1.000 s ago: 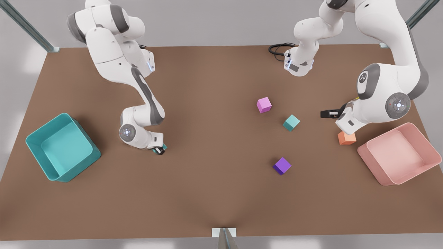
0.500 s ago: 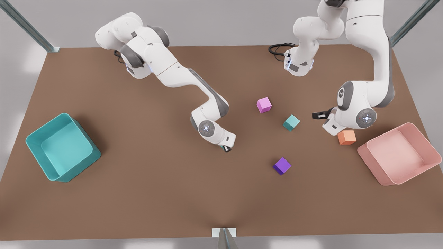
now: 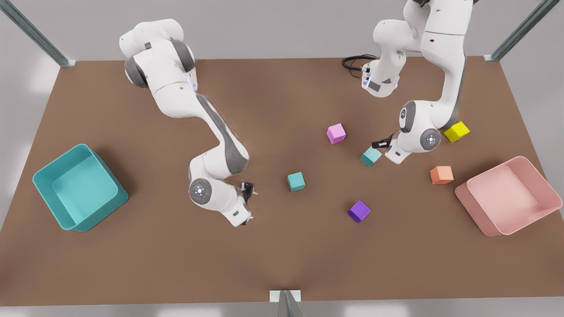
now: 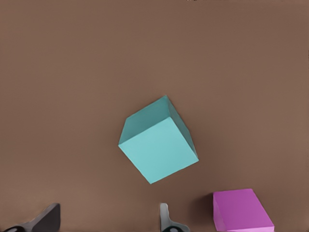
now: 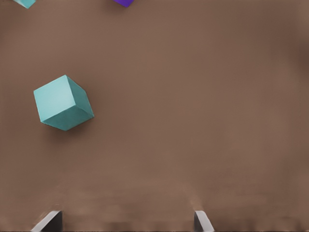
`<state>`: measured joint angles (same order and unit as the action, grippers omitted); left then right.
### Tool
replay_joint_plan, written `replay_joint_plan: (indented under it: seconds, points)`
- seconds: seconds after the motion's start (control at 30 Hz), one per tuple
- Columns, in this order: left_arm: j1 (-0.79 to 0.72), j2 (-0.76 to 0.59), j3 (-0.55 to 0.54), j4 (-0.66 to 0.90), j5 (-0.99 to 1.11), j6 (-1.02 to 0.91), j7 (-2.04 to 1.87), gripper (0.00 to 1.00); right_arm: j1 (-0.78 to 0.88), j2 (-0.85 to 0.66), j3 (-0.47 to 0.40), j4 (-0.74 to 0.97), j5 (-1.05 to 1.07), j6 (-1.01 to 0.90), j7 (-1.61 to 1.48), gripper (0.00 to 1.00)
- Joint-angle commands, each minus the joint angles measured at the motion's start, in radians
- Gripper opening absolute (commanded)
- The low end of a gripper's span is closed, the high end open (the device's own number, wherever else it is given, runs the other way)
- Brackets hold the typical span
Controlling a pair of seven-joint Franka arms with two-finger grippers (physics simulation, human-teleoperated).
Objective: Stack the two blue cubes on top of each other
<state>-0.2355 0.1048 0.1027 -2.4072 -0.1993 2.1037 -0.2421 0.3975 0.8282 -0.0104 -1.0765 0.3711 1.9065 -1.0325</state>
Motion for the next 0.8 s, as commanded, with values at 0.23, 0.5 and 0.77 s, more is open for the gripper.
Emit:
replay_joint_plan:
  seconds: [0.23,0.5,0.77]
  points:
    - [-0.031,-0.002,0.000,-0.099,-0.252,0.266,-0.605,1.00,-0.324,-0.322,-0.115,0.003,-0.328,-0.644,0.299,1.00]
    - [-0.051,0.019,-0.001,-0.099,-0.255,0.323,-0.620,1.00,-0.351,-0.787,0.013,-0.348,-0.357,-0.617,0.713,1.00]
    - [-0.065,0.065,-0.001,-0.099,-0.252,0.340,-0.562,1.00,-0.339,-0.713,0.010,-0.352,-0.393,-0.553,0.704,1.00]
